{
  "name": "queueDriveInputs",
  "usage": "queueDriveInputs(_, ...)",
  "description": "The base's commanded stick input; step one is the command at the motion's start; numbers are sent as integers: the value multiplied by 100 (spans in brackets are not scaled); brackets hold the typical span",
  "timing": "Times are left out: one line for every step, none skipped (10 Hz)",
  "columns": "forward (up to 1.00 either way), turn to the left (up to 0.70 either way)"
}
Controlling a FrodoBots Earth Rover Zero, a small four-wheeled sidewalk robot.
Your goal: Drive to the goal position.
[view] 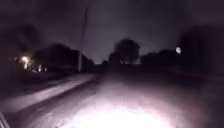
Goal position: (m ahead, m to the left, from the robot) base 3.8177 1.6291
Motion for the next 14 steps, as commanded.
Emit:
queueDriveInputs(70,0)
queueDriveInputs(70,0)
queueDriveInputs(70,0)
queueDriveInputs(70,0)
queueDriveInputs(70,0)
queueDriveInputs(70,0)
queueDriveInputs(70,0)
queueDriveInputs(70,0)
queueDriveInputs(70,0)
queueDriveInputs(70,0)
queueDriveInputs(70,0)
queueDriveInputs(70,0)
queueDriveInputs(70,0)
queueDriveInputs(70,0)
